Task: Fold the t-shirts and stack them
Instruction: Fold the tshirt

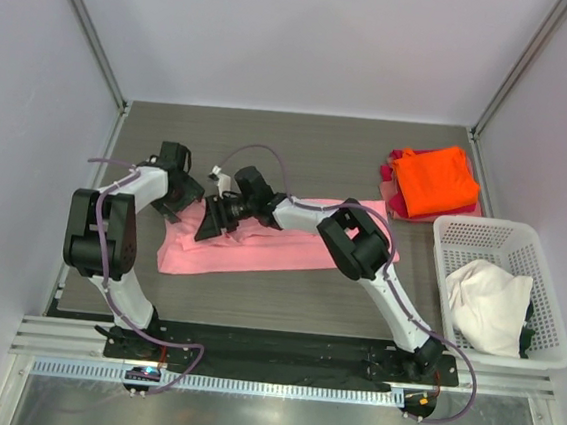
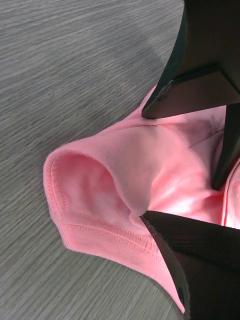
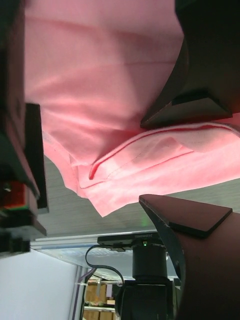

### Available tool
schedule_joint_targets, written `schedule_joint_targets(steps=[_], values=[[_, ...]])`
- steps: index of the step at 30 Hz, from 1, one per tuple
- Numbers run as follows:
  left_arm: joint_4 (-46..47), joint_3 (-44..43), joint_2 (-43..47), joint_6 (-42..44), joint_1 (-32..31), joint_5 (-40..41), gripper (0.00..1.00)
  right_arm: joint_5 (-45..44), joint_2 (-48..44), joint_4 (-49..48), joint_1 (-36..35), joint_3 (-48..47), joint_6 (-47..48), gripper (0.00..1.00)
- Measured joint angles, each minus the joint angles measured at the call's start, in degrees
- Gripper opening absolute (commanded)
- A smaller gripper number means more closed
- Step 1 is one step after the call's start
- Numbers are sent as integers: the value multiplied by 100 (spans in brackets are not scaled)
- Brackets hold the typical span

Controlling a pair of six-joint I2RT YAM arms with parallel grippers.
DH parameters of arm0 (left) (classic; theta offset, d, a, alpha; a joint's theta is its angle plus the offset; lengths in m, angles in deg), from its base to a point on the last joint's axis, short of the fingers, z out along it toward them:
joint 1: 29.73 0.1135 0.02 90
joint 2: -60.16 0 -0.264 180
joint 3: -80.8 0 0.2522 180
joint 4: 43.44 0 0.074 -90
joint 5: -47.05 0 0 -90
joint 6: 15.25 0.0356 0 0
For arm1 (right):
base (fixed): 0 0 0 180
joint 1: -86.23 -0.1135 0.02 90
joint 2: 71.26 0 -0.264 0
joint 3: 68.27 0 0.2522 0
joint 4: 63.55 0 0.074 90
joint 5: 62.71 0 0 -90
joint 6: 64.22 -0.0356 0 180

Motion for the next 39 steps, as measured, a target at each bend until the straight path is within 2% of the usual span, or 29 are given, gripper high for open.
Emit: schedule_joint_targets(steps=[8,15,21,24,28,29,31,32,35,39], values=[[-136,-138,-107,-2,7,-9,76,382,-509,-656,-68,1108,-118,56],[-201,-197,-149,-2,9,-4,76,651,-1731,-1029,-501,2809,-162,56],[-201,-197,-136,35,7,-4,78,501,-2638,-955,-785,3620,-37,54],[-184,-125,-46,133,7,4,80,-304,-3084,-350,-741,3764,195,43],[-247,348,549,195,-11,127,83,-2000,-3722,566,-660,3807,361,31],[-269,490,807,192,-31,168,84,-2461,-3919,752,-623,3880,361,23],[-308,719,1344,153,-61,234,87,-3283,-4288,1113,-522,4068,326,14],[-306,828,1598,133,-87,269,88,-3654,-4444,1241,-459,4181,286,3],[-350,1163,2382,-9,-216,345,90,-4638,-4843,1635,-107,4570,37,1],[-363,1714,3106,-326,-573,442,89,-5425,-5219,2011,942,5213,-343,1]])
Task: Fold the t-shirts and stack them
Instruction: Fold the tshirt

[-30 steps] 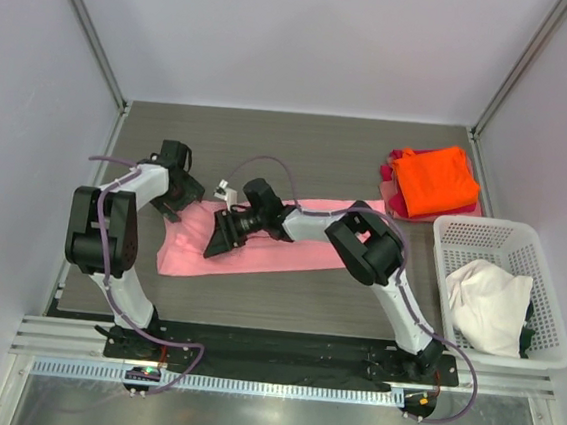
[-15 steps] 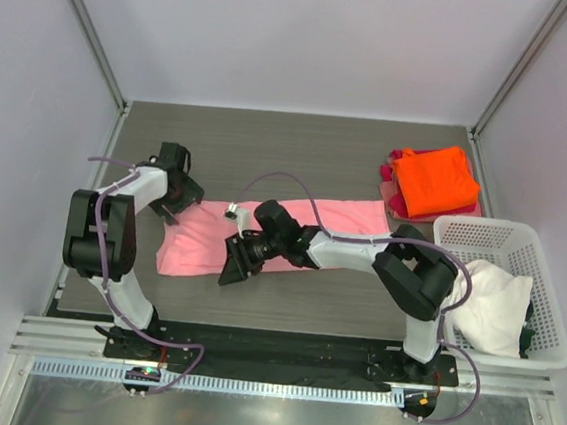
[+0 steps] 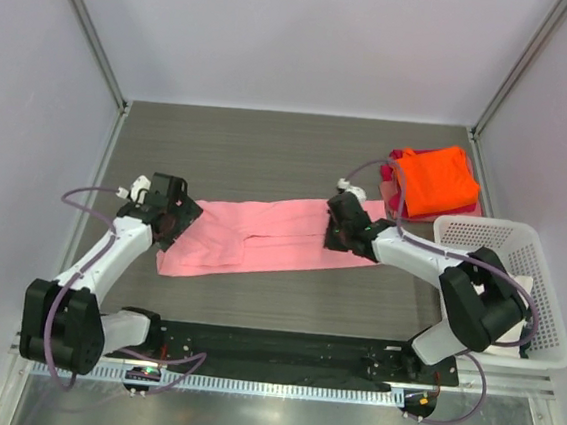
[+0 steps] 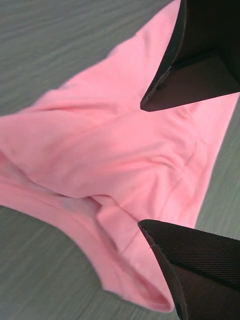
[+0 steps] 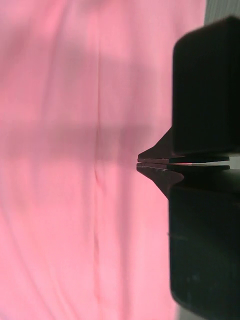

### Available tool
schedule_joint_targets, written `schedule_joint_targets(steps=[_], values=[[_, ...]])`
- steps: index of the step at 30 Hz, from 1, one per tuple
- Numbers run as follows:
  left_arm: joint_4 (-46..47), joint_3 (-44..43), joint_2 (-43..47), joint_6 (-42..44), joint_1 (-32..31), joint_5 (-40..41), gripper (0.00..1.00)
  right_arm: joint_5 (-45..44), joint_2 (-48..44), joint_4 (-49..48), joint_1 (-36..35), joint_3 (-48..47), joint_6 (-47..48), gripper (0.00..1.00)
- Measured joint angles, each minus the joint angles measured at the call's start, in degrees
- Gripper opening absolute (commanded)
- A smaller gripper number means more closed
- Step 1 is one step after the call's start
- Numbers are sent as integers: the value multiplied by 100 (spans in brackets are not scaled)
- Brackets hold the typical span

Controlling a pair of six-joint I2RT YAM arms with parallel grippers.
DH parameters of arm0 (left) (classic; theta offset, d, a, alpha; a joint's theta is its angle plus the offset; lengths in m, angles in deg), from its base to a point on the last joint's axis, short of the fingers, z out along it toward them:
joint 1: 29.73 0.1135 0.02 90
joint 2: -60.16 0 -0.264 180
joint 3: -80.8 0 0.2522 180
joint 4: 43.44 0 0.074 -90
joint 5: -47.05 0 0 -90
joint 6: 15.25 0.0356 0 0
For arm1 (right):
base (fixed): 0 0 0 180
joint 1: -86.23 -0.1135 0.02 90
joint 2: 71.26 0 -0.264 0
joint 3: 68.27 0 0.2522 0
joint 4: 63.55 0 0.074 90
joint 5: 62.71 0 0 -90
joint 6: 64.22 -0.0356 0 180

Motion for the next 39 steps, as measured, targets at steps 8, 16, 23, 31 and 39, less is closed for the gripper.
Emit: schedule_joint_targets(steps=[8,16,23,31,39], values=[[155,916,188,-901,-730,70,89,-1261,-24,706,813,422,-413,1],[623,389,-1075,-1178,-730,155,88,-1714,647,787,758,-190,-584,1],[914,-422,-2120,-1165,-680,238,88,-2024,623,715,501,-79,-876,1],[944,-2710,-3963,-726,-247,44,83,-2179,645,892,-1526,-120,-1703,1],[973,-6096,-6314,-116,-304,-538,80,-1185,1403,804,-2959,-1185,-1967,29]])
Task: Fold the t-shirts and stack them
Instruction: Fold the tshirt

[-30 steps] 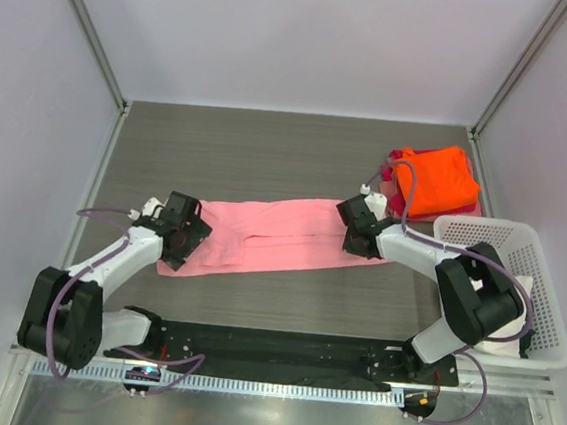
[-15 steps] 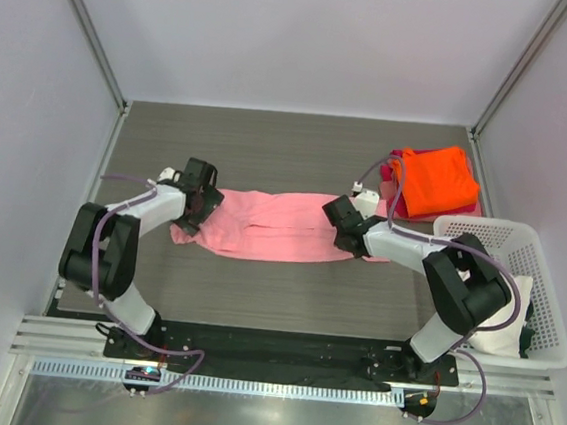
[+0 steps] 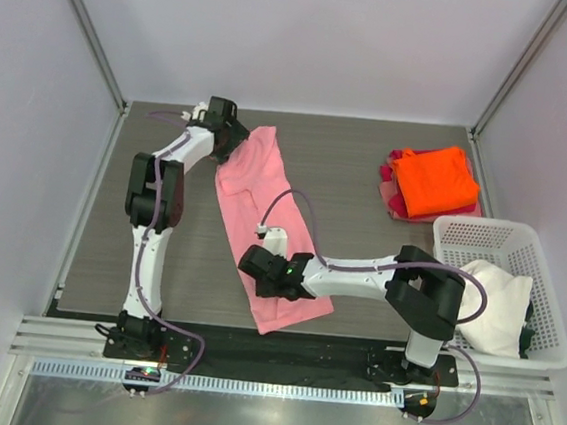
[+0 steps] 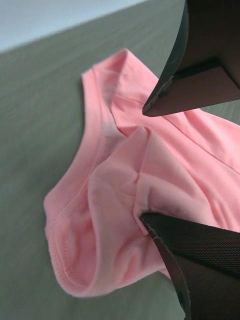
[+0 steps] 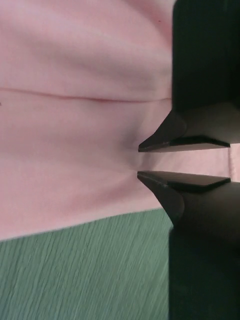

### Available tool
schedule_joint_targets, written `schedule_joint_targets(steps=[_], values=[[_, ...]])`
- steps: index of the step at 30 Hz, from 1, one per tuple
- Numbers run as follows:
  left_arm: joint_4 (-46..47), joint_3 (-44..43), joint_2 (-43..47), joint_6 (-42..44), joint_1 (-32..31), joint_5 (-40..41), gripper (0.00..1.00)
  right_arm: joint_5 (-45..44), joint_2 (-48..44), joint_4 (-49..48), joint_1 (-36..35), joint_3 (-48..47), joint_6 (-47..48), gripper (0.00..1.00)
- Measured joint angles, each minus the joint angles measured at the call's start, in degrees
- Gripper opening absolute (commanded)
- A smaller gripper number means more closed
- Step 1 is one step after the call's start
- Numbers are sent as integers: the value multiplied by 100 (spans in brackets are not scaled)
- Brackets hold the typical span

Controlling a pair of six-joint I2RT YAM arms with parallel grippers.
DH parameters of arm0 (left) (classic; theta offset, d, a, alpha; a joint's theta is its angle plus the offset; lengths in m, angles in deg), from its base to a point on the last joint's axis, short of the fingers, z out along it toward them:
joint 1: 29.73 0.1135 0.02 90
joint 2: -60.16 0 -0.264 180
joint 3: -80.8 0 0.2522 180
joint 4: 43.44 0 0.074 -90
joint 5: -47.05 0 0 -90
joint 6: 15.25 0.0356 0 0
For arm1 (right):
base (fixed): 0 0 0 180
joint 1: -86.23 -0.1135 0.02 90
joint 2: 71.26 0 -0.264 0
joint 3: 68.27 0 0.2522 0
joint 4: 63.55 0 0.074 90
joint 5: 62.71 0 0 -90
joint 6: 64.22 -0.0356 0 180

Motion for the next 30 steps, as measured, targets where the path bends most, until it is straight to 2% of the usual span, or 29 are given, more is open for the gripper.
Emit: schedule_joint_targets(steps=[1,7,11,13,14,16,17,20,26,29,30], values=[[-2,-332,-205,52,-22,-105,79,107,-11,4,4,-37,48,39],[35,-2332,-1502,310,-105,-704,79,490,-562,-4,387,-98,380,42],[254,-2955,-1952,332,-98,-844,81,651,-1414,-116,833,72,568,51],[448,-3104,-2092,326,-74,-951,85,752,-1871,-197,1137,328,608,54],[553,-3136,-2131,328,-57,-1038,90,804,-2061,-212,1274,487,619,55],[745,-3132,-2151,385,-15,-1270,99,868,-2347,-192,1508,859,627,56],[815,-3108,-2146,461,4,-1370,100,892,-2441,-151,1596,1054,629,56],[1119,-2664,-1915,680,33,-1523,100,1069,-2496,9,1665,1578,625,56],[1073,-1397,-815,1108,39,-1519,100,1403,-2494,129,1635,2306,579,53],[1069,-848,-76,1255,42,-1486,100,1486,-2496,57,1635,2452,540,47],[1064,-671,201,1314,42,-1475,100,1530,-2492,-44,1637,2476,535,42]])
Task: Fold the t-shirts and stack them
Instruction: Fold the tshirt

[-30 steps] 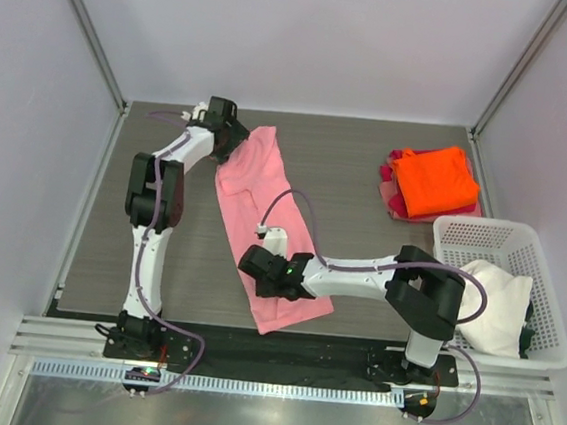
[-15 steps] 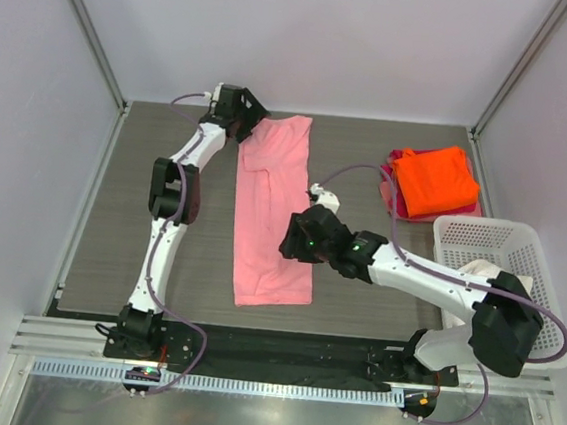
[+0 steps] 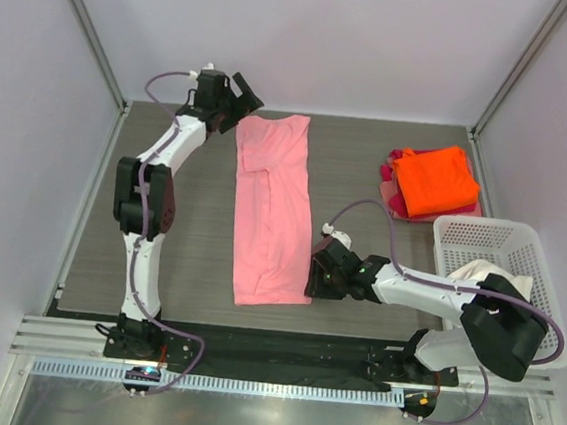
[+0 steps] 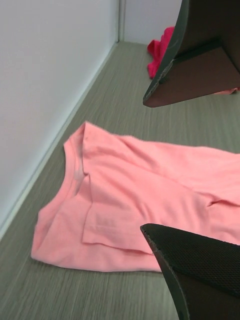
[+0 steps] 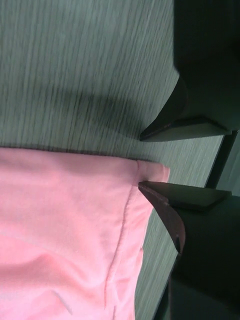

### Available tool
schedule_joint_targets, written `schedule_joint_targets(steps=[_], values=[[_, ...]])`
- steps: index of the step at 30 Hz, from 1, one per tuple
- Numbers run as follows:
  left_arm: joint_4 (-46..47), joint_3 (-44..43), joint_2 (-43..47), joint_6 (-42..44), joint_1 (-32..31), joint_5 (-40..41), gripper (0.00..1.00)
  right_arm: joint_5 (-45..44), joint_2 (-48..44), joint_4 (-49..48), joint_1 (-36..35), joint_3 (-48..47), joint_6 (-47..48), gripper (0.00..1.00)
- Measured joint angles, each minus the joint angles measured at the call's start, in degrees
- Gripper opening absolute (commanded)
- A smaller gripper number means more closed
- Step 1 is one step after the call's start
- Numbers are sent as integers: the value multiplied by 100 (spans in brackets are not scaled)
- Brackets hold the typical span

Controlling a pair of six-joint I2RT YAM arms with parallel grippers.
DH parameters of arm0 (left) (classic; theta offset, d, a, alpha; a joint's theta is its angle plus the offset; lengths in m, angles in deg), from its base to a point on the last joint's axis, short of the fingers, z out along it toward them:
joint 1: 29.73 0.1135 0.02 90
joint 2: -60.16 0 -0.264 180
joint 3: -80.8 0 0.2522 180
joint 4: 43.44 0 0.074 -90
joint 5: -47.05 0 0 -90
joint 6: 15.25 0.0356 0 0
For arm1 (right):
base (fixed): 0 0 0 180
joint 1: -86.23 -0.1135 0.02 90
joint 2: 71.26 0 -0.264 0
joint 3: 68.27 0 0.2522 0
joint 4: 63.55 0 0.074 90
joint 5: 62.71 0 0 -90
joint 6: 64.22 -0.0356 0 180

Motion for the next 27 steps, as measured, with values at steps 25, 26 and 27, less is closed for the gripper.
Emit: schedule_joint_targets(steps=[25,26,27], values=[[-2103,7392,7691,-256,-1145,-297,68,503,-540,-116,-186,579,-402,1],[-2159,7604,7893,-398,-1338,-308,67,487,-540,-107,-186,581,-428,1],[-2179,7777,8035,-509,-1499,-328,67,472,-540,-103,-190,581,-446,1]])
